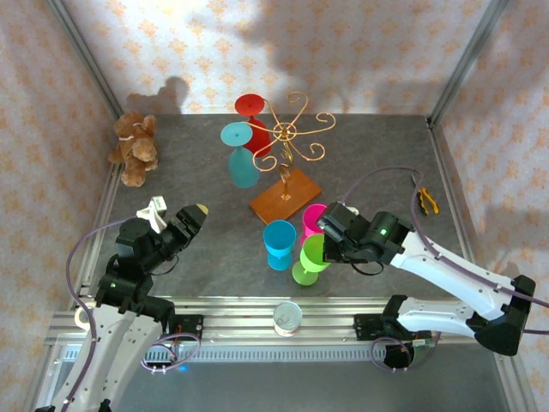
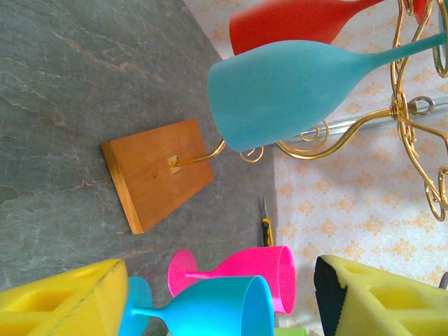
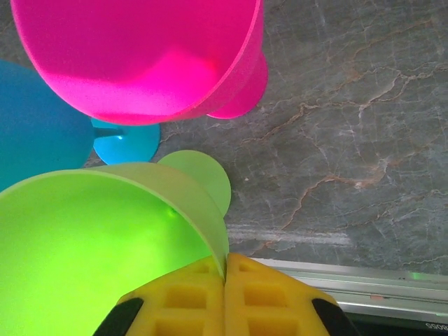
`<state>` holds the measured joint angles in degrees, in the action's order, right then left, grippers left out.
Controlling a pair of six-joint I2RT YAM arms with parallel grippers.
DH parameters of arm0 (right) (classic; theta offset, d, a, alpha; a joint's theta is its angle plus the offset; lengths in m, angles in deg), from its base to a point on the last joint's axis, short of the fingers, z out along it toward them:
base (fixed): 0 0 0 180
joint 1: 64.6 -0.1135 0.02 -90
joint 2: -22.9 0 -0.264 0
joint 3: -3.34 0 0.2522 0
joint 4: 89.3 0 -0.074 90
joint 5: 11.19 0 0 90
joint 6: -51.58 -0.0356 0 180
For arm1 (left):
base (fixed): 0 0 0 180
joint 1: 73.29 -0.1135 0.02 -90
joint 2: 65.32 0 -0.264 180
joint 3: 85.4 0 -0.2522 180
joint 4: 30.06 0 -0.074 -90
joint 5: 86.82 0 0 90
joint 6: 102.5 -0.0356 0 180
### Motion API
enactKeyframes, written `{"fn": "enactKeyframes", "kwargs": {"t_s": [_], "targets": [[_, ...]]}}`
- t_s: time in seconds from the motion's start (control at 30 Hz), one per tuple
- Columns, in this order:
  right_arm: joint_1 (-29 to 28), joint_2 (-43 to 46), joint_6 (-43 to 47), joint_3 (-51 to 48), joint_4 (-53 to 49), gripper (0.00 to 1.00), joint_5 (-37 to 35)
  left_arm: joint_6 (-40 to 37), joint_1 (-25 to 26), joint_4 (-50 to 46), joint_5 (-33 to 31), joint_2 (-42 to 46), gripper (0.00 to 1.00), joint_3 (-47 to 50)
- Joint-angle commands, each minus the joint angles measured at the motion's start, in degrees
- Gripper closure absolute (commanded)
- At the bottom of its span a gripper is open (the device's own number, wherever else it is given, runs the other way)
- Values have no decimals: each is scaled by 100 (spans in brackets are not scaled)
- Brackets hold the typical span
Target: Take the wine glass off the wine glass rack
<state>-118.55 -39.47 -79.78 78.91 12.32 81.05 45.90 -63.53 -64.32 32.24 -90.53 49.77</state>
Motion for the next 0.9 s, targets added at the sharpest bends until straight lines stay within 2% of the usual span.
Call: {"fn": "enactKeyframes", "kwargs": {"t_s": [0.0, 0.53, 0.87], "targets": [[-29, -39, -42, -78, -68, 100, -363, -117, 27, -96, -150, 51, 31, -31], [-34, -380, 89, -89, -119, 100, -426, -153, 34, -96, -234, 38, 31, -13], [-28, -520, 137, 29, -156, 80, -492, -185, 30, -111, -258, 26, 31, 4]]}}
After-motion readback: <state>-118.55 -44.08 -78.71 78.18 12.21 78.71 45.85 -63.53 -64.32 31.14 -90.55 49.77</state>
